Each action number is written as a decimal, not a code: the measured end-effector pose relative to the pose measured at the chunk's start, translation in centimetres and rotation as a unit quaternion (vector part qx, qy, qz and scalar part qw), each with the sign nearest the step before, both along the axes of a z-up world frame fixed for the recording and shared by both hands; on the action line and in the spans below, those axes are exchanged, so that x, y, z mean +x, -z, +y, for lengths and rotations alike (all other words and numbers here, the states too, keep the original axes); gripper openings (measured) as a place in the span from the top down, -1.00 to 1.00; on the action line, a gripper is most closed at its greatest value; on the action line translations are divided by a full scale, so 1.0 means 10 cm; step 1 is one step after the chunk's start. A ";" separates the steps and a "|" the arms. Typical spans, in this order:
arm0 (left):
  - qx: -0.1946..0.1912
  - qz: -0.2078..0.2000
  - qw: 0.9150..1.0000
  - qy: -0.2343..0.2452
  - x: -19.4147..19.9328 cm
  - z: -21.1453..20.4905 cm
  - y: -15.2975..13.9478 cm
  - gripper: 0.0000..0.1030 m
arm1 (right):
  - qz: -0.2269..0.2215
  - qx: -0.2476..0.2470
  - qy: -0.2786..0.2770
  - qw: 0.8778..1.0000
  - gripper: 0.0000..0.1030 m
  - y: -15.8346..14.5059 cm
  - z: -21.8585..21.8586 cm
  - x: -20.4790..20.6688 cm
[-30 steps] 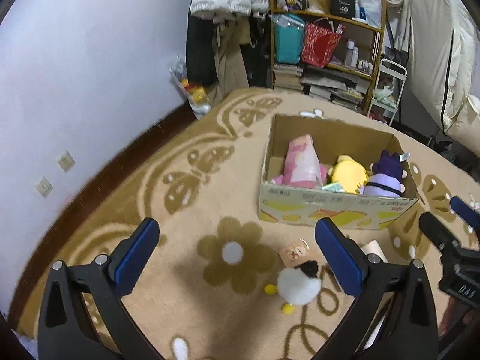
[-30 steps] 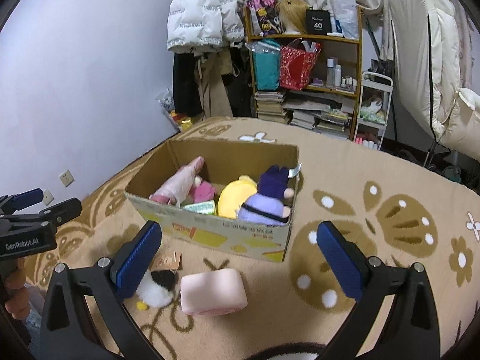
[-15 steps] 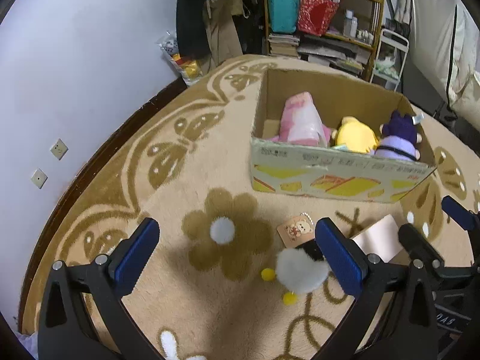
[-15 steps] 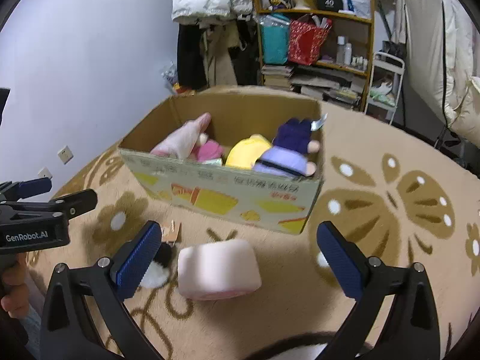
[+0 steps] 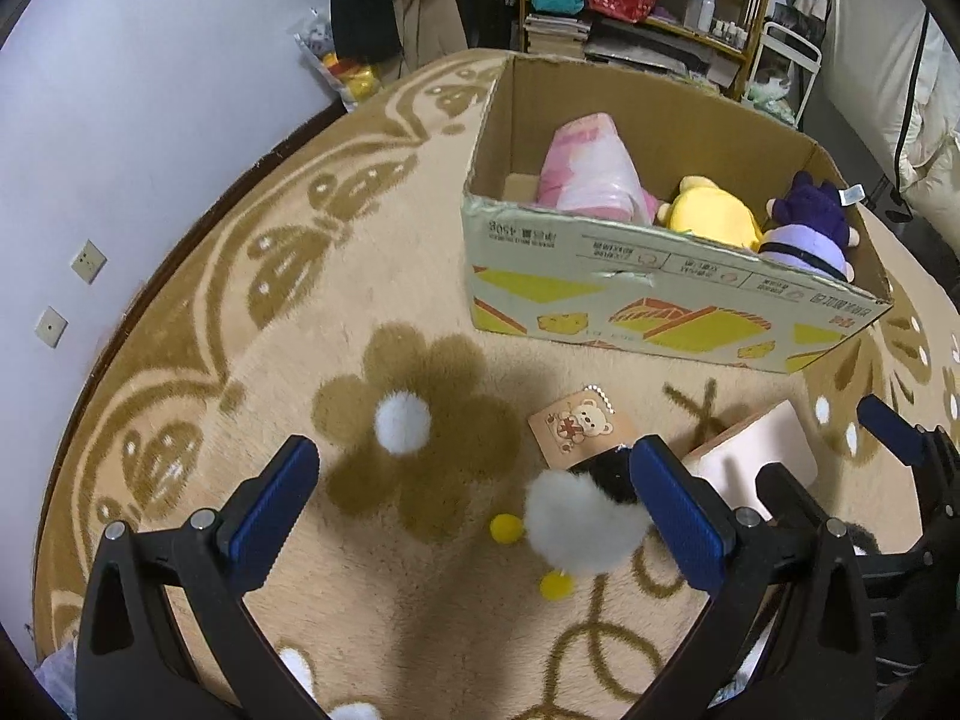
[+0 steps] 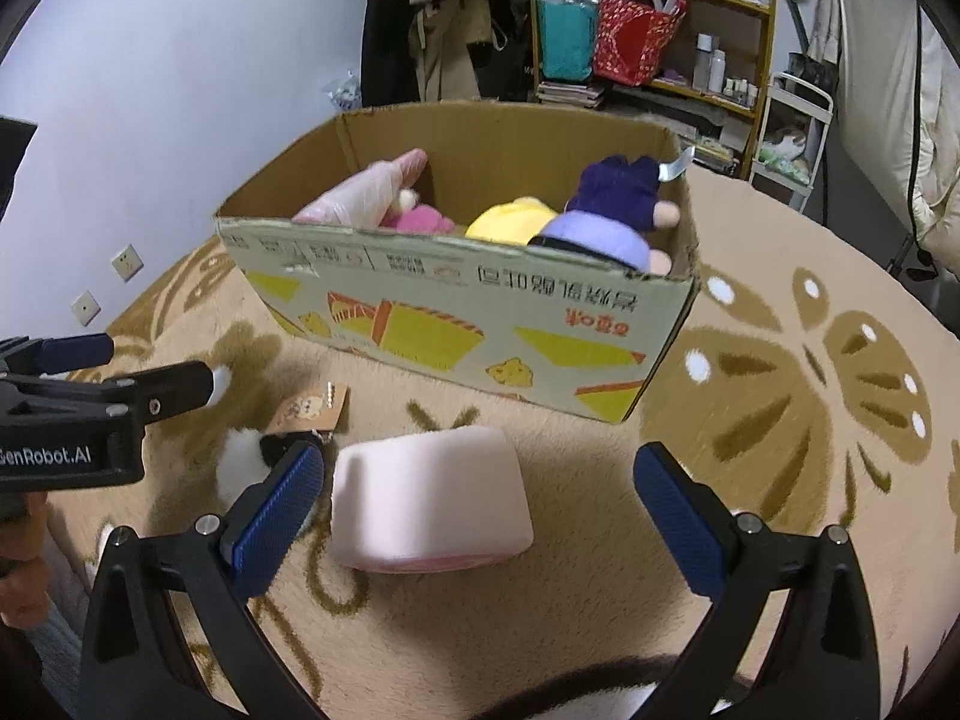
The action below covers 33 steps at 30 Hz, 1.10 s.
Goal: Organize soft objects
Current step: 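Grasp the white fluffy chick with the left tool while the right tool grasps the pink roll plush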
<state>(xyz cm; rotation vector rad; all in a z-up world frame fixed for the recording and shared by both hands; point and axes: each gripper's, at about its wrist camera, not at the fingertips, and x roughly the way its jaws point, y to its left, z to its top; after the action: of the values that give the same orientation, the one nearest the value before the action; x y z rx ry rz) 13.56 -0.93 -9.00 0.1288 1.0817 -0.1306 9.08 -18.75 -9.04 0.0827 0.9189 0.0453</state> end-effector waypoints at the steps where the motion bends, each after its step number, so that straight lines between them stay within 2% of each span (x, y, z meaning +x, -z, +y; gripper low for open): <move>1: -0.001 0.003 1.000 0.000 0.01 0.00 0.02 -0.99 | 0.003 0.000 -0.002 1.000 -1.00 0.02 0.00 0.00; 13: -0.005 0.047 0.999 -0.001 0.08 -0.01 0.25 -0.99 | 0.031 0.001 -0.008 0.999 -1.00 0.22 -0.03 0.12; 21: 0.010 0.063 0.998 0.001 0.12 -0.05 0.38 -0.99 | 0.042 0.013 -0.019 0.999 -1.00 0.30 -0.01 0.14; 27: 0.017 0.065 0.998 0.004 0.14 -0.06 0.42 -0.99 | 0.057 0.020 -0.007 0.998 -1.00 0.36 -0.08 0.15; 33: 0.016 0.077 0.997 0.012 0.17 -0.07 0.49 -0.99 | 0.075 0.047 -0.001 0.996 -0.99 0.44 -0.15 0.16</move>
<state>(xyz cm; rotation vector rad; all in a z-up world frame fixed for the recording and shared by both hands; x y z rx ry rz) 15.27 -1.66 -13.88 0.1614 1.2356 -0.1464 10.68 -20.22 -13.39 0.1740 1.0669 0.0854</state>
